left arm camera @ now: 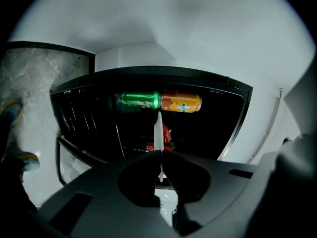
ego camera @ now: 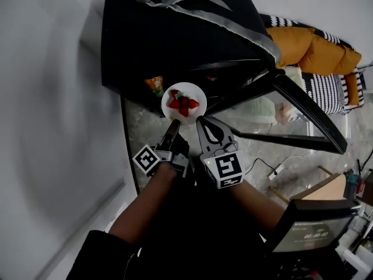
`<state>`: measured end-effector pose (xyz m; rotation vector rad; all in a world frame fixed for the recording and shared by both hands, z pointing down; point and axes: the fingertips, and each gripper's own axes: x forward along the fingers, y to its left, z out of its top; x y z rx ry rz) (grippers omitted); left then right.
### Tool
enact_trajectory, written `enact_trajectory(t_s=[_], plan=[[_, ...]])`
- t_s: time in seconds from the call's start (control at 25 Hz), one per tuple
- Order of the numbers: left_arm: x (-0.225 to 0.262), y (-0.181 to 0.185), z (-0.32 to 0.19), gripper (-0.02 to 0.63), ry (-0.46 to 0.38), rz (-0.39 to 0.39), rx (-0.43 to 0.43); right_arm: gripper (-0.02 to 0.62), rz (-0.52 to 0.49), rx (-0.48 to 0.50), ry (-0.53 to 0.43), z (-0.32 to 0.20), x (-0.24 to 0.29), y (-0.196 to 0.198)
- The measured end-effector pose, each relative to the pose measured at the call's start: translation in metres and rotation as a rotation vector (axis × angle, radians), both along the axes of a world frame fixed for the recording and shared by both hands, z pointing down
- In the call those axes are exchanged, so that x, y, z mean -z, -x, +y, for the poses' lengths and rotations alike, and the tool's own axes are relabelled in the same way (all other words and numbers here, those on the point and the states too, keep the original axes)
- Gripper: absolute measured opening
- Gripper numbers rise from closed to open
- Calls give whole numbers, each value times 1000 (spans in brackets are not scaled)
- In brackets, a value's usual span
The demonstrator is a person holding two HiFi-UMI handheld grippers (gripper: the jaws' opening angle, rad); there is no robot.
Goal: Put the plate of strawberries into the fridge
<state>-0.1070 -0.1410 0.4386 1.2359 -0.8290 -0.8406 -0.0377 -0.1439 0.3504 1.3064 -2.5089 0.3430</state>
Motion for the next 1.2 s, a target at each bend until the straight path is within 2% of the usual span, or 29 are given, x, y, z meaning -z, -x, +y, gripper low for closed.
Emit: enact_trajectory(t_s=[0.12,0.44,0.8,1.2], plan=[[-12,-5,-6,12,-14,-17,14,5,0,22,13,0,-11,-3],[-61,0,-30,12,-12,-61,95,5,-3,8,53,-10,-57,-10],[-90,-6,-40,11,-4,-75,102,5,-13,-41,70,-23,-96,-20],[-100,-15,-43,12,-3,-84,97,5,-19,-58,75,-26,-115,-22]])
